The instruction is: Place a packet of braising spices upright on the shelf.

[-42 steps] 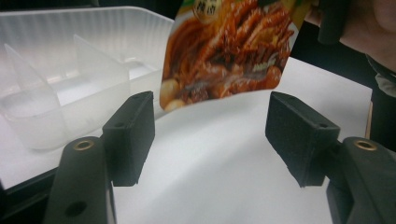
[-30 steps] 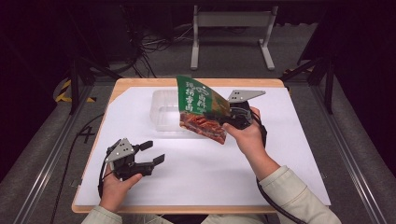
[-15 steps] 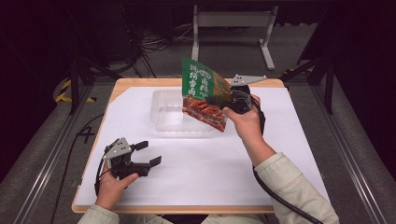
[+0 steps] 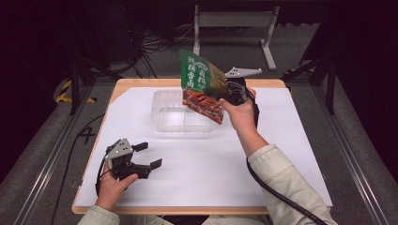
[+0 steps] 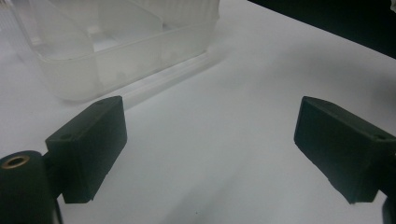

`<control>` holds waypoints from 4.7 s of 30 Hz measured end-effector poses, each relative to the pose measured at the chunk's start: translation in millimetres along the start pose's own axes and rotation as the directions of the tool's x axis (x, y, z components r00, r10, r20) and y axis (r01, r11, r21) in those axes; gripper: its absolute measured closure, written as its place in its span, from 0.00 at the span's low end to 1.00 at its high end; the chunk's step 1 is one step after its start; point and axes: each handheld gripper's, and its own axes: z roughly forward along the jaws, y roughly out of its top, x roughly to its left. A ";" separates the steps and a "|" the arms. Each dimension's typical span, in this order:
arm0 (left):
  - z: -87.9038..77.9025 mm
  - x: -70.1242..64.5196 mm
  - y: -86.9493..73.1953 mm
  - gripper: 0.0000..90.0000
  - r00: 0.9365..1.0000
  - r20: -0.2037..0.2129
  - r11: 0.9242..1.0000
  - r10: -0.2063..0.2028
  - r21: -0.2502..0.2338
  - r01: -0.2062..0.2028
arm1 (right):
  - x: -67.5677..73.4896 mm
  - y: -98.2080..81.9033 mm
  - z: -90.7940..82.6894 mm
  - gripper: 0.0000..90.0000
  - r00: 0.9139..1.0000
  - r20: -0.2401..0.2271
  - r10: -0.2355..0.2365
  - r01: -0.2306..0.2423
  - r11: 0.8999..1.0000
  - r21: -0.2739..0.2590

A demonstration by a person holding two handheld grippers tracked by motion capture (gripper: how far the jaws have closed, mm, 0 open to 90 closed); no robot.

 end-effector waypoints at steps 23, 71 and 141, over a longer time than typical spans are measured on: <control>-18.2 -2.8 -10.8 0.11 0.999 -0.033 1.000 -0.014 -0.009 0.014 | -12.1 2.9 25.8 1.00 0.987 0.138 0.081 -0.076 0.996 -0.036; -33.4 -6.9 -20.9 0.11 0.998 -0.055 1.000 -0.026 0.000 0.026 | -13.0 -26.0 66.1 0.99 0.962 0.241 0.126 -0.116 0.992 -0.054; -13.2 -3.6 -3.9 0.11 1.000 0.015 0.999 0.027 -0.022 -0.026 | -11.0 -53.1 -50.1 0.35 0.992 0.120 0.036 -0.019 0.991 -0.134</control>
